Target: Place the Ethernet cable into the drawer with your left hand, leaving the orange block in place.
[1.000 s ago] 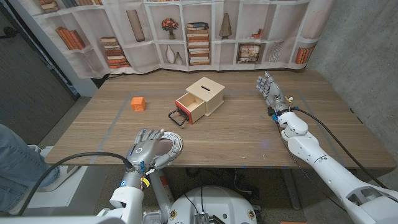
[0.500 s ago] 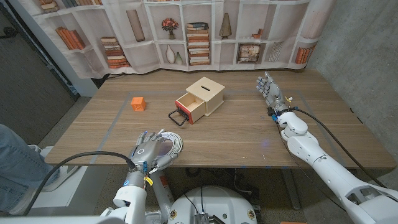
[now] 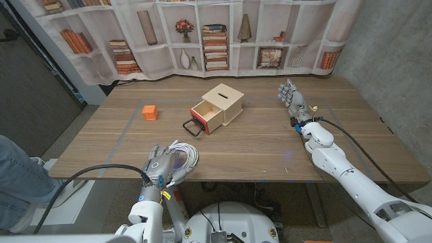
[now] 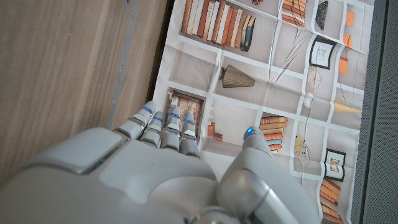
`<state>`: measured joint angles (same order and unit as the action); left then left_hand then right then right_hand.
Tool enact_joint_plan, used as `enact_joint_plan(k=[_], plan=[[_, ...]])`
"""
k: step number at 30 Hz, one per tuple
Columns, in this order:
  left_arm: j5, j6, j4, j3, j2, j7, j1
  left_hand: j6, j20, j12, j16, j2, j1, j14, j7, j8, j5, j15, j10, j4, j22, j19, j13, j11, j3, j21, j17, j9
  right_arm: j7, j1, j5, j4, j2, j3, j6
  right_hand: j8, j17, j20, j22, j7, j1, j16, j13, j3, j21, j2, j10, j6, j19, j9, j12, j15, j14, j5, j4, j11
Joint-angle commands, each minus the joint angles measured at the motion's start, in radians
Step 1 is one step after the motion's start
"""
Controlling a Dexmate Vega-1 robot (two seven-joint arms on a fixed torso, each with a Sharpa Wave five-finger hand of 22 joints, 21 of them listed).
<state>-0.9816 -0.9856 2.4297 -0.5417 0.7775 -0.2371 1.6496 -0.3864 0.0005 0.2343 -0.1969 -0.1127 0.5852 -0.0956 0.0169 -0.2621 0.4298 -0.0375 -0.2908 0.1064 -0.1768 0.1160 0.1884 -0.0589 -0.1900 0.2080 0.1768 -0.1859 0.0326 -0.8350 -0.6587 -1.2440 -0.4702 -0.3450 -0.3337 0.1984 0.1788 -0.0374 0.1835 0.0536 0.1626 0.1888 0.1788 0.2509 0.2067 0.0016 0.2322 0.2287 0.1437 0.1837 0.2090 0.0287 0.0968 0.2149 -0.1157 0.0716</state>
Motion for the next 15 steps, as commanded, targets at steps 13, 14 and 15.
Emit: enact_joint_plan(k=[13,14,15], plan=[[0.04,-0.029,-0.046,-0.062,-0.023,-0.002,-0.065,-0.025,-0.008,0.008,-0.008,0.016,0.038,-0.031,0.0,0.002,0.012,-0.006,-0.032,0.013,-0.003,-0.021,0.002,-0.004,-0.008,0.007,0.002,-0.004,0.002,-0.008,-0.005,0.01,0.002,0.003,-0.003,-0.004,0.006,-0.025,0.002,-0.004,0.007,0.0,0.003,-0.004,-0.001,0.003,0.005,0.009,0.009,0.002,-0.001,-0.003,0.013,-0.004,0.001,0.001],[0.041,-0.03,-0.047,-0.064,-0.023,0.0,-0.067,-0.026,-0.008,0.008,-0.008,0.016,0.039,-0.032,0.0,0.002,0.013,-0.006,-0.032,0.013,-0.003,-0.021,0.002,-0.004,-0.008,0.007,0.002,-0.004,0.002,-0.009,-0.006,0.01,0.002,0.004,-0.003,-0.004,0.006,-0.025,0.002,-0.004,0.007,0.0,0.003,-0.004,-0.001,0.003,0.004,0.009,0.008,0.002,-0.002,-0.003,0.014,-0.004,0.001,-0.002],[0.043,-0.031,-0.048,-0.066,-0.022,0.001,-0.07,-0.026,-0.008,0.007,-0.008,0.017,0.04,-0.033,0.0,0.002,0.013,-0.006,-0.032,0.013,-0.003,-0.022,0.002,-0.004,-0.008,0.007,0.002,-0.004,0.001,-0.011,-0.006,0.009,0.001,0.004,-0.004,-0.004,0.006,-0.025,0.002,-0.004,0.007,0.0,0.003,-0.004,-0.002,0.003,0.004,0.01,0.008,0.002,-0.002,-0.003,0.014,-0.004,0.001,-0.001]])
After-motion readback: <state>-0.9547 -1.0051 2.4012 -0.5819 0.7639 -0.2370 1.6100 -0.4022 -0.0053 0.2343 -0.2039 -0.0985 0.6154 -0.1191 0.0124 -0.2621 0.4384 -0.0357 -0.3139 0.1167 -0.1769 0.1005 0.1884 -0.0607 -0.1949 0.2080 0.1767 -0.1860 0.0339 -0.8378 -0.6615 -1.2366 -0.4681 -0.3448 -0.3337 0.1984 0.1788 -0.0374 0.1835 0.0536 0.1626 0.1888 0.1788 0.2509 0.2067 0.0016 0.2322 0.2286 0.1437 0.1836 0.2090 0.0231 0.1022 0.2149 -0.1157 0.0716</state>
